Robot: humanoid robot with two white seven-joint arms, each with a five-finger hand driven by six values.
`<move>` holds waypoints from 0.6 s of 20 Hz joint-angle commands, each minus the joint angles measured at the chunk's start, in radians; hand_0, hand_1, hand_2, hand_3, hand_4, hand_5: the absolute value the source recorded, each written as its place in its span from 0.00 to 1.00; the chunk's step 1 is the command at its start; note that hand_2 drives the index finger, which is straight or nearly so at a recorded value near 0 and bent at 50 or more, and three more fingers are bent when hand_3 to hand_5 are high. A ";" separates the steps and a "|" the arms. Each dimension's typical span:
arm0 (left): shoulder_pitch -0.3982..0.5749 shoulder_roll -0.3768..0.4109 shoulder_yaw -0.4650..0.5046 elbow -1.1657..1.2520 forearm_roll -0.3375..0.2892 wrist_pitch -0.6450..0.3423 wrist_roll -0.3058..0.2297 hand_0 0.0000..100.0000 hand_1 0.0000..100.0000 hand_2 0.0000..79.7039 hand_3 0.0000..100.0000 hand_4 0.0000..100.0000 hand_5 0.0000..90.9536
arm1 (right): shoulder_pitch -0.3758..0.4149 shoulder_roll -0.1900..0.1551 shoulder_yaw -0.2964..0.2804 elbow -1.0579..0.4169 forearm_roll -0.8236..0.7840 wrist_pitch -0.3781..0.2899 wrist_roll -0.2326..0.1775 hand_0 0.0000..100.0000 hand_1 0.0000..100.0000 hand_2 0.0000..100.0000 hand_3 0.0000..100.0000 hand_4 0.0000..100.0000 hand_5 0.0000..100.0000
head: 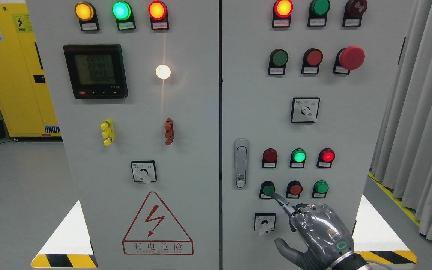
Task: Press green start button
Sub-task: 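Raise the right hand toward the green button in the lower button row, then press the green push button with the right hand's index finger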
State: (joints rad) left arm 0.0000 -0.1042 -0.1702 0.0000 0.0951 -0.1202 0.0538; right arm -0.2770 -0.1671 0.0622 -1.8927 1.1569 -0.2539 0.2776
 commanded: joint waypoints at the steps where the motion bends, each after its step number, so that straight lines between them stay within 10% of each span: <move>1: -0.023 0.000 0.000 -0.026 0.000 0.001 -0.002 0.12 0.56 0.00 0.00 0.00 0.00 | -0.031 0.000 0.002 0.069 0.000 0.001 0.000 0.42 0.67 0.00 0.75 0.73 0.82; 12: -0.023 0.000 0.000 -0.026 0.000 0.001 -0.002 0.12 0.56 0.00 0.00 0.00 0.00 | -0.053 0.000 0.002 0.112 -0.003 0.007 0.000 0.43 0.66 0.00 0.75 0.73 0.81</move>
State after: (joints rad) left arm 0.0000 -0.1043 -0.1702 0.0000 0.0951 -0.1201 0.0523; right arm -0.3171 -0.1672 0.0639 -1.8261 1.1555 -0.2517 0.2756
